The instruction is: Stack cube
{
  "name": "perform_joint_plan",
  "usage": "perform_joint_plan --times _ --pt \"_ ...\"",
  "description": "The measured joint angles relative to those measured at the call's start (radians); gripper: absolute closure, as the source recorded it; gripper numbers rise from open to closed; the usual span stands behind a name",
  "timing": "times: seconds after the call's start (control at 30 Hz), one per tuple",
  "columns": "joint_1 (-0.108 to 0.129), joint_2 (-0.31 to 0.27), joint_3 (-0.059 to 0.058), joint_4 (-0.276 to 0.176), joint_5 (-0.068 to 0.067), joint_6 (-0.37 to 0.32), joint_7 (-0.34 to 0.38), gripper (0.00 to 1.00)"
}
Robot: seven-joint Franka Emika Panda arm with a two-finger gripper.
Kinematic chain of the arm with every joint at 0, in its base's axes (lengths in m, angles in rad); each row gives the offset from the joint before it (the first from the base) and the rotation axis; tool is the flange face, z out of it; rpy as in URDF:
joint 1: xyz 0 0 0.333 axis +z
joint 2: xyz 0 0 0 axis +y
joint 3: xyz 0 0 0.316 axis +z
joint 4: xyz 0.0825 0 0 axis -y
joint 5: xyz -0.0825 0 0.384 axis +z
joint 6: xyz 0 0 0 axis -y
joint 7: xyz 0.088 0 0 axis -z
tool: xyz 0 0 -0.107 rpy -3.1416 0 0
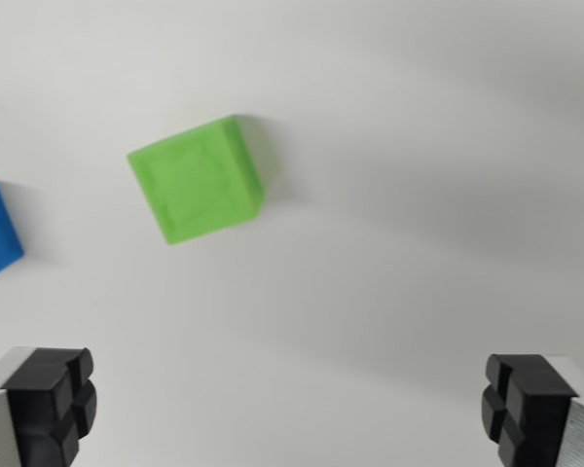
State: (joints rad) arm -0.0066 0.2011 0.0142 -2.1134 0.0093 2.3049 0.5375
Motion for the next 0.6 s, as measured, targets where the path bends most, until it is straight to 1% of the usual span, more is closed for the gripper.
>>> perform_joint_plan --times 0.27,0.6 --pt "0.015 0.039 0.017 -0.024 -0.009 0.064 -0.07 0.0" --pt "0.035 0.102 0.041 -0.045 -0.028 0.15 -0.162 0.0"
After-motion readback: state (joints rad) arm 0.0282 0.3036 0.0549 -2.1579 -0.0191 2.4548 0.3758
